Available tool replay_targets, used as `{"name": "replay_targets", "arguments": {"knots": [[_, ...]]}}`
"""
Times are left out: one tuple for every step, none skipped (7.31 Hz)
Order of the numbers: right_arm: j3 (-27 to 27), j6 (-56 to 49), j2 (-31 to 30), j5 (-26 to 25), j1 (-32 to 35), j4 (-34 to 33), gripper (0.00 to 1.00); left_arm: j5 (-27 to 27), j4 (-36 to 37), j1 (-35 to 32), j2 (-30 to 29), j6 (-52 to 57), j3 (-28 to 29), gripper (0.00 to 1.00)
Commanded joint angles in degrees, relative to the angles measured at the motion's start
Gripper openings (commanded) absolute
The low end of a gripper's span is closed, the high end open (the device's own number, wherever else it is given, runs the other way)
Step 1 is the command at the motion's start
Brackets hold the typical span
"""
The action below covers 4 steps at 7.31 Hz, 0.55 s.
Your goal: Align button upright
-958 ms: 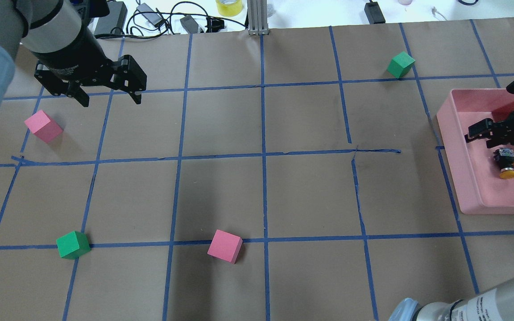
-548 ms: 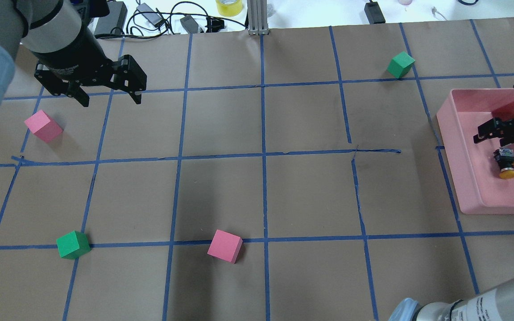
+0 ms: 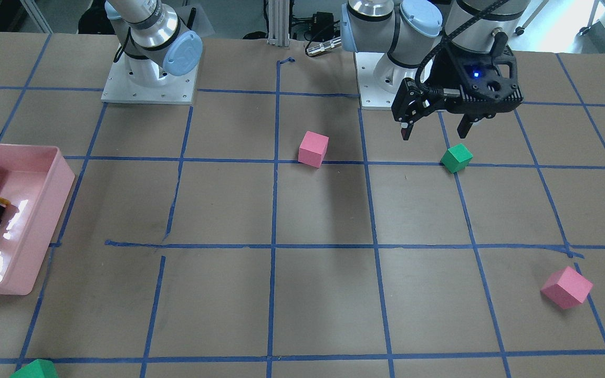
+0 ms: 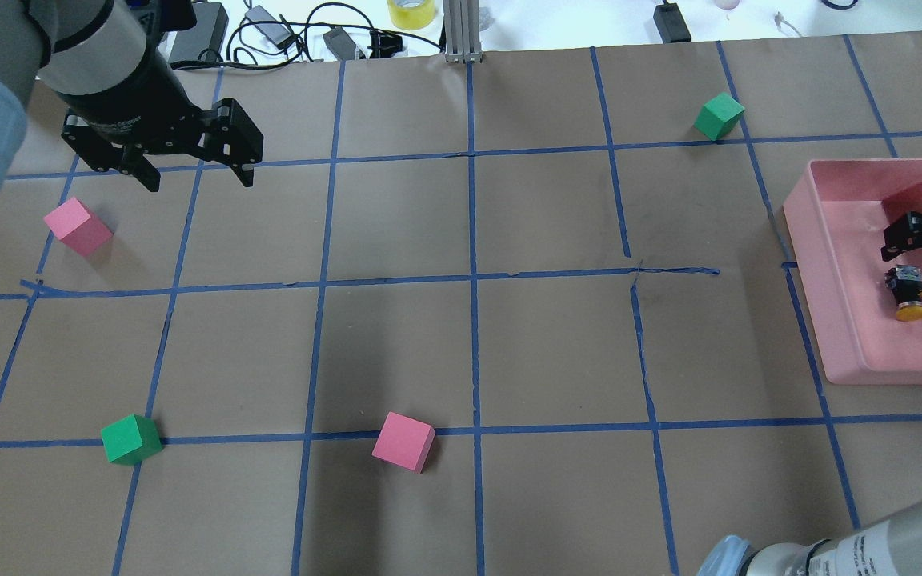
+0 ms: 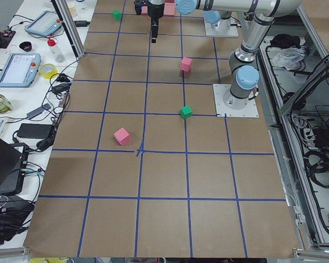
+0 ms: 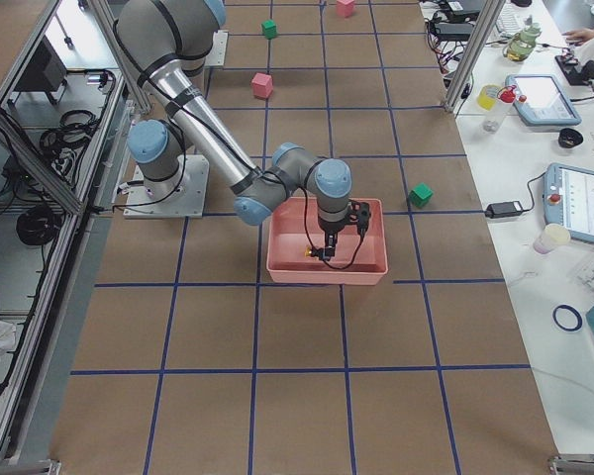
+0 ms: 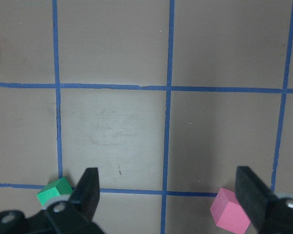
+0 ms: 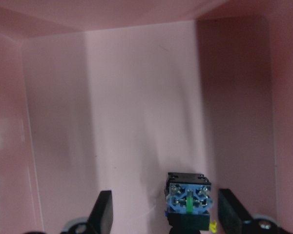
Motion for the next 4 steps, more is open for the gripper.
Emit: {"name": "replay_targets", "arguments": {"knots": [[0.2,2.2,0.3,-3.5,0.6,-1.7,0.79,0.0,0.0,0.0,0.0,0.0,0.0,1.00],[0.4,1.7,0.5,-5.1,1.4,-4.2,0.79,0.0,0.0,0.0,0.0,0.0,0.0,1.00],[0.6,1.1,1.2,-5.0,1.6,-5.0,0.79,0.0,0.0,0.0,0.0,0.0,0.0,1.00],[0.6,-1.5,1.7,-4.4,1.6,-6.6,0.79,0.0,0.0,0.0,0.0,0.0,0.0,1.00]]}}
